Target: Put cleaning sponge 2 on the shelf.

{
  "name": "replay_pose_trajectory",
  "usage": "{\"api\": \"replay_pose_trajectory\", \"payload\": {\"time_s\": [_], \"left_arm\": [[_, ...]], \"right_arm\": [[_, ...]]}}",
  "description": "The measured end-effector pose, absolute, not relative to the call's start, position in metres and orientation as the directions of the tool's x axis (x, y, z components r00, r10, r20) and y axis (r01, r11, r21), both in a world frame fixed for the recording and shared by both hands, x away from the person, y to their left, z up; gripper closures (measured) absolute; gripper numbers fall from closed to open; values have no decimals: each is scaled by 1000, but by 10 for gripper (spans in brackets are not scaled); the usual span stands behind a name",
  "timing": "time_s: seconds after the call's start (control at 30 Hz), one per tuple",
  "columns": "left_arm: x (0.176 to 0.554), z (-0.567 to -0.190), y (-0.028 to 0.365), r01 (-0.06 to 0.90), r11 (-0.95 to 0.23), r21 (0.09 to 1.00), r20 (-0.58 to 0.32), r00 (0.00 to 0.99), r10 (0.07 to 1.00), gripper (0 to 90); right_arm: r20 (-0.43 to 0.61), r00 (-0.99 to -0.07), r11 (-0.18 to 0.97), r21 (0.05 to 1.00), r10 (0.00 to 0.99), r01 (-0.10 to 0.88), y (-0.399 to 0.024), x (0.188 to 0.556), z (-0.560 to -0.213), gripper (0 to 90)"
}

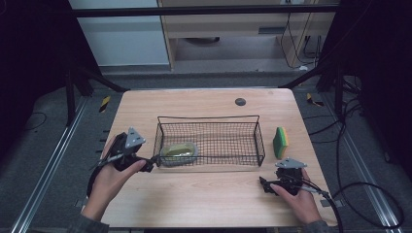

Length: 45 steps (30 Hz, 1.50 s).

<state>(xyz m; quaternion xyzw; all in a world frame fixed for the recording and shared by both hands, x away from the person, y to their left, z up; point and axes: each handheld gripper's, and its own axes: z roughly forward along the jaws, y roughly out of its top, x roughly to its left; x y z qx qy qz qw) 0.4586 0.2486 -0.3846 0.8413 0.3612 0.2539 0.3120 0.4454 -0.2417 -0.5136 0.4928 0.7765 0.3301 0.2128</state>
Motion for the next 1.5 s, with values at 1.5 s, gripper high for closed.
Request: {"api": "replay_pose_trajectory", "payload": {"time_s": [1.5], "left_arm": [[457,-509,308,601,-370,708,19,507,861,0]], "right_arm": [[-39,-291,261,569,956,780,-241,489,-380,232]]}}
